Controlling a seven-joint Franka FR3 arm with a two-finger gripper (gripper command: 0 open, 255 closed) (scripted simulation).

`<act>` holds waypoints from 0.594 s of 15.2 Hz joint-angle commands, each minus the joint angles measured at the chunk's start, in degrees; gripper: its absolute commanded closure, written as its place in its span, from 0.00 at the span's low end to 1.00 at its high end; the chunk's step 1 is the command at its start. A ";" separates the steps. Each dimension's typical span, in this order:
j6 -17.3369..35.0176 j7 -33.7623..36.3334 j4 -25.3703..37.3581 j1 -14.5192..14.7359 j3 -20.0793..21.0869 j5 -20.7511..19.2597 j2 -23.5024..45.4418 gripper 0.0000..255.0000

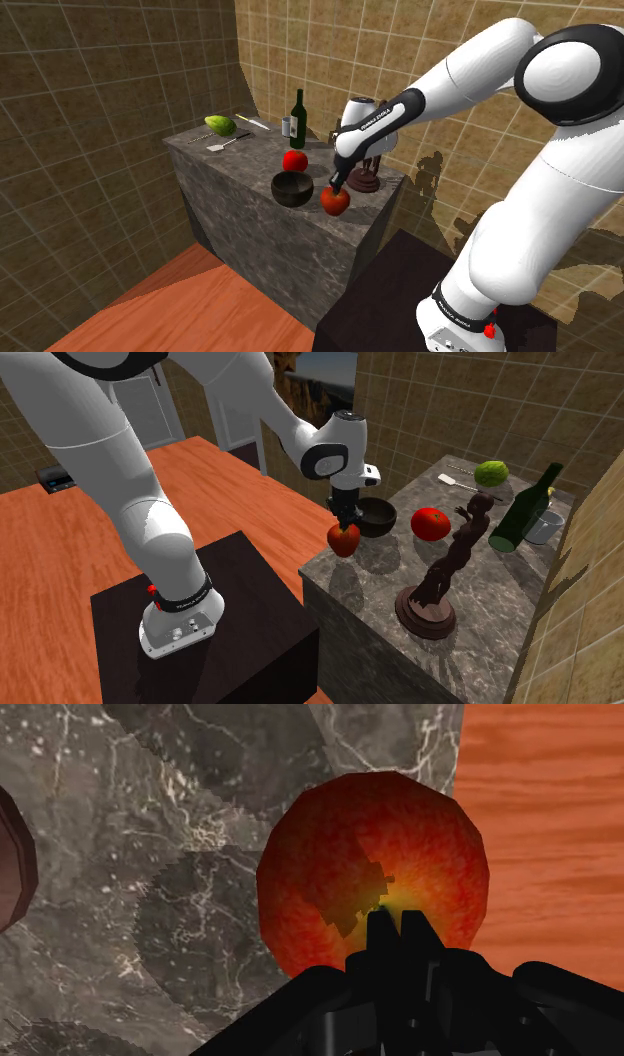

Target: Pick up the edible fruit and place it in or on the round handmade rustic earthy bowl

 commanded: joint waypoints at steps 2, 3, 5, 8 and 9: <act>-2.52 0.88 0.43 -0.11 0.10 -1.05 -2.16 1.00; -3.37 1.10 0.67 -0.15 0.13 -1.33 -2.79 1.00; -5.07 1.51 1.19 -0.24 0.22 -1.83 -4.00 1.00; -7.61 2.04 2.07 -0.37 0.37 -2.47 -5.72 1.00; -8.45 2.20 2.39 -0.41 0.42 -2.65 -6.26 1.00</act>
